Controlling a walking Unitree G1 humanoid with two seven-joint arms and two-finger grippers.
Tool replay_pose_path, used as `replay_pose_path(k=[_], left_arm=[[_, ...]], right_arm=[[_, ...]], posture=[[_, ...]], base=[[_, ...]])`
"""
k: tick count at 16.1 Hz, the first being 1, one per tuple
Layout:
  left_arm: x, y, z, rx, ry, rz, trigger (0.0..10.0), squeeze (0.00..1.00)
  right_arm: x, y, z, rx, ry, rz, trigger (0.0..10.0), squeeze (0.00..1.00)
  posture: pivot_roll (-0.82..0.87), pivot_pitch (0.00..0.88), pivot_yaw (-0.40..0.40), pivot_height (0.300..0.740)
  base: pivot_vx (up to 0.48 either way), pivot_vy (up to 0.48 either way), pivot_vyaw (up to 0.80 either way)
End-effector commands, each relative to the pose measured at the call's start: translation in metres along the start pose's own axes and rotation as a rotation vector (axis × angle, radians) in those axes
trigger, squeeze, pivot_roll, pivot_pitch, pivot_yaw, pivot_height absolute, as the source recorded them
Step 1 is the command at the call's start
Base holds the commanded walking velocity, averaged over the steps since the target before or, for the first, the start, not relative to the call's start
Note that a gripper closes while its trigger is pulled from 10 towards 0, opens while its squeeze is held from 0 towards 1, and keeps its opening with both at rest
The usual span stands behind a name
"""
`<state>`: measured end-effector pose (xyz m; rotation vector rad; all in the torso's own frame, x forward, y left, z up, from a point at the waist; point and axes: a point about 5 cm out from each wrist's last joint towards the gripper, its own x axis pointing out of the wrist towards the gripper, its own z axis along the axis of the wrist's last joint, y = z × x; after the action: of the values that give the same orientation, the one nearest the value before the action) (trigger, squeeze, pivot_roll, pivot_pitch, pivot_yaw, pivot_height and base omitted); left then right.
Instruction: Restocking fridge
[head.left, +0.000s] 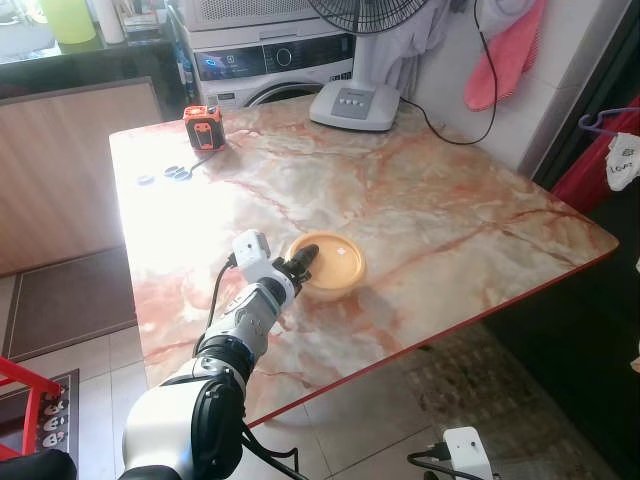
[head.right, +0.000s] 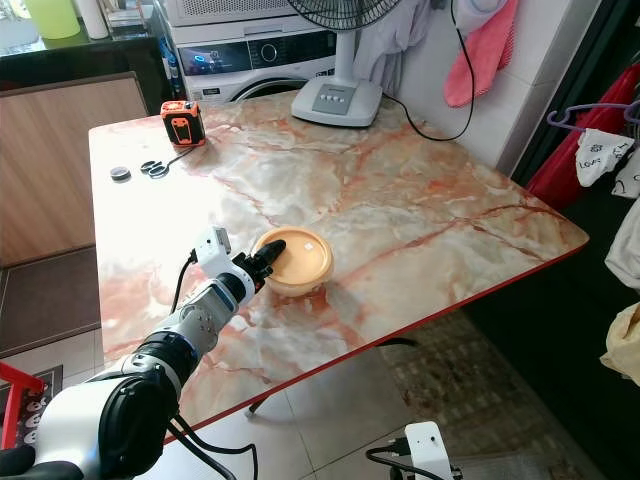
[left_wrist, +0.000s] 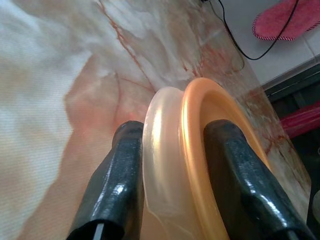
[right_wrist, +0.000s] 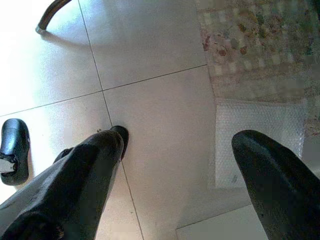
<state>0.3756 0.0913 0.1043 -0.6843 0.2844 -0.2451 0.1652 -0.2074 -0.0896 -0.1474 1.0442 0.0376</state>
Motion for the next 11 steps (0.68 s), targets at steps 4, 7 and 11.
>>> replay_pose_path(k=[4, 7, 11], left_arm=[[-0.0017, 0.0011, -0.006, -0.047, 0.004, -0.016, 0.0, 0.0], [-0.0024, -0.0015, -0.0029, -0.088, -0.027, -0.07, 0.0, 0.0], [-0.007, -0.0036, -0.0067, -0.067, -0.026, -0.18, 0.0, 0.0]], right_arm=[[0.0003, -0.0009, 0.0022, -0.012, 0.0, -0.003, 10.0, 0.0], [0.0003, -0.0006, 0.0024, -0.011, -0.001, -0.003, 10.0, 0.0], [0.0003, -0.0002, 0.0022, -0.011, -0.002, -0.003, 10.0, 0.0]], posture=[[-0.13, 0.0, -0.05, 0.74], [-0.13, 0.0, -0.049, 0.74], [-0.13, 0.0, -0.043, 0.74]], base=[[0.0, 0.0, 0.0], [0.0, 0.0, 0.0], [0.0, 0.0, 0.0]])
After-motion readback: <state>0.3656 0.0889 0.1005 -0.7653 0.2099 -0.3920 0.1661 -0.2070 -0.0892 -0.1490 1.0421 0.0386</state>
